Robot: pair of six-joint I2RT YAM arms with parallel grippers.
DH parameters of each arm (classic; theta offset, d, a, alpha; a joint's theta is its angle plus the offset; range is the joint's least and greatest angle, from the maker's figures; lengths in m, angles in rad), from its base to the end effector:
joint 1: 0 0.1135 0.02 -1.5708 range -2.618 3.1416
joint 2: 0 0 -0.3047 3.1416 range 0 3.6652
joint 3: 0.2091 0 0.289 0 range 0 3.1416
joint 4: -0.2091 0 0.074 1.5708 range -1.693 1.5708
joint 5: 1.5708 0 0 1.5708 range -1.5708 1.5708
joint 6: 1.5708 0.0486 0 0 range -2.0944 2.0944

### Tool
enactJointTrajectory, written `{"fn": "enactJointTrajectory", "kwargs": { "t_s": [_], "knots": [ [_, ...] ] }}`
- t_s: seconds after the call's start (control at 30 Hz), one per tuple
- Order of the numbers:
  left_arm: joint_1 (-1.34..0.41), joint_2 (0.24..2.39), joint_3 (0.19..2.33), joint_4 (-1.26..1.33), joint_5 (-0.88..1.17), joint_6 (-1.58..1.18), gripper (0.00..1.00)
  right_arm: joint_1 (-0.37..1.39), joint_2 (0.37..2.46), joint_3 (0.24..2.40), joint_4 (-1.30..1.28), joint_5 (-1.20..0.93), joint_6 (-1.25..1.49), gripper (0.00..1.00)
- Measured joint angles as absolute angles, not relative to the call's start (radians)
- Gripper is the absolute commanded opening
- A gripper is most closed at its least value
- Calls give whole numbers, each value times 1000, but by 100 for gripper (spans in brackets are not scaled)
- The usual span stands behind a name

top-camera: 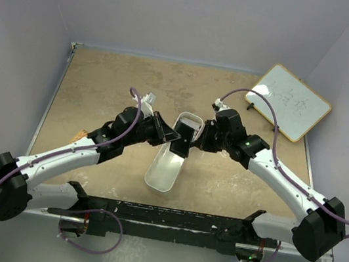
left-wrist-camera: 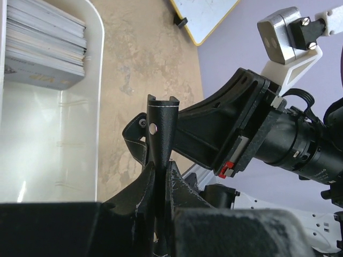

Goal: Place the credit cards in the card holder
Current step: Open the card holder at the center of the board, then move the storage box to the center of the board.

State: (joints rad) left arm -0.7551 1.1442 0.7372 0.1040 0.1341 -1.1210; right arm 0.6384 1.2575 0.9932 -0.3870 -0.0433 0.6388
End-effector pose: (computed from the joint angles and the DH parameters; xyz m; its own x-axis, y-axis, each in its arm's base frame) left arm 0.2096 -0.2061 0.2976 -0.7898 -0.4822 -0.3791 0.1400 0.4599 -0.8769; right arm 0.2494 0.1877 0.3131 -0.7623 0.1761 -0.6228 -0.2099 0.8430 0.4953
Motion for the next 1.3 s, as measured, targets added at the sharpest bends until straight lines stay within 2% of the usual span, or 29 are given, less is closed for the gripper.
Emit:
{"fn": "enactJointTrajectory", "kwargs": {
  "t_s": [0.03,0.07,0.13,0.2,0.37,0.47,0.67,1.0,1.3],
  "knots": [
    [-755,1144,742,85,134,-1115,0,639,1253,979,-379,-50,635,0],
    [-755,1144,746,68,134,-1111,0,639,1247,966,-372,-60,632,4],
    [-755,1139,754,25,126,-1102,0,639,1227,929,-352,-101,624,24],
    [-756,1126,761,-34,103,-1086,0,639,1206,893,-339,-136,620,37],
    [-760,1034,767,-210,-22,-1044,0,639,1185,807,-315,-194,643,53],
    [-760,985,791,-320,-108,-1022,0,640,1185,740,-286,-231,680,59],
    [-760,914,876,-527,-287,-994,0,679,1191,687,-262,-237,745,59],
    [-760,799,982,-703,-508,-965,0,779,1294,599,-19,-255,909,64],
    [-760,806,987,-728,-532,-950,0,779,1477,685,51,-201,928,47]
  ]
}}
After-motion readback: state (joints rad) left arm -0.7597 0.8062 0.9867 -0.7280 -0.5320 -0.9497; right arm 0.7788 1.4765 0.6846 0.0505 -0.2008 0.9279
